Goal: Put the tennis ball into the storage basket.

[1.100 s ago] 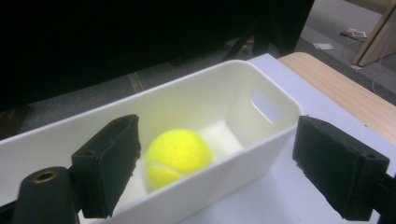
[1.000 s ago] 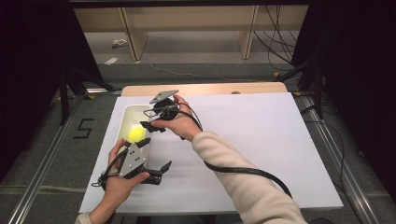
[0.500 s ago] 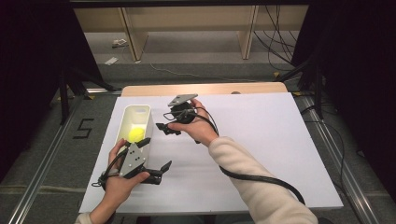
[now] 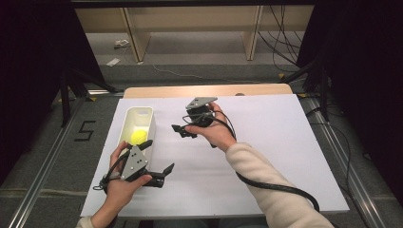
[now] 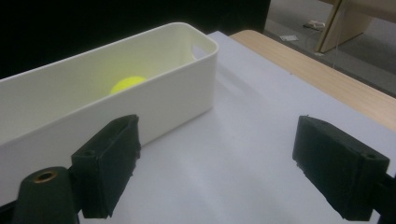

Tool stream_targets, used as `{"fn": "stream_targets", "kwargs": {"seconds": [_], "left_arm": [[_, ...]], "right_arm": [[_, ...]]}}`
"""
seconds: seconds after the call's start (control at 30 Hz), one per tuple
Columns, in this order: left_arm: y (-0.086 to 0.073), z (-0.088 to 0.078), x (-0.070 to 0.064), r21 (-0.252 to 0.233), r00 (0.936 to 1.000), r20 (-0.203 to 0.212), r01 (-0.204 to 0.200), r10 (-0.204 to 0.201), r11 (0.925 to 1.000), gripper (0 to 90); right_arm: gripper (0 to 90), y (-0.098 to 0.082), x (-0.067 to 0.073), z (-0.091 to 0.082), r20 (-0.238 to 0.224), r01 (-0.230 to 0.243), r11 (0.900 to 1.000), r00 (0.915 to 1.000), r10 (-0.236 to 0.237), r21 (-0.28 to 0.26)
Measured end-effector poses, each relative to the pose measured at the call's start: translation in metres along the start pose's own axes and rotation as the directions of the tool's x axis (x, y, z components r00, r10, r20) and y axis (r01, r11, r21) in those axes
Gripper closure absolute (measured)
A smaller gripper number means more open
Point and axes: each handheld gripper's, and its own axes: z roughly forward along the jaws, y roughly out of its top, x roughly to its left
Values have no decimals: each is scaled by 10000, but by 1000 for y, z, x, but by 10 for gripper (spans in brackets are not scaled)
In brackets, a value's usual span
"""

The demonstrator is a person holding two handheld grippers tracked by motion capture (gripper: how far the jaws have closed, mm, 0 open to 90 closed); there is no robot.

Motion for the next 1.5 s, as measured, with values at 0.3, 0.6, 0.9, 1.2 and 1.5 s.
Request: {"fn": "stream_targets", "kwargs": {"seconds": [0.3, 0.6, 0.9, 1.2, 1.5], "left_arm": [[0, 0, 0, 8, 10000, -20, -17, 17, 10000, 0], [0, 0, 0, 20, 10000, -14, -51, 51, 10000, 0], [0, 0, 0, 18, 10000, -53, -45, 45, 10000, 0], [0, 0, 1, 14, 10000, -52, -43, 43, 10000, 0], [0, 0, 1, 28, 10000, -78, -33, 33, 10000, 0]], "right_arm": [[158, -10, -7, -16, 154, -97, 9999, 9998, 97, -33], [158, -22, -17, -35, 419, -307, 9995, 9986, 312, -109], [158, -39, -26, -53, 670, -474, 9987, 9966, 486, -192], [158, -61, -38, -78, 1114, -673, 9976, 9914, 683, -132], [158, -75, -44, -98, 1373, -878, 9958, 9864, 908, -273]]}}
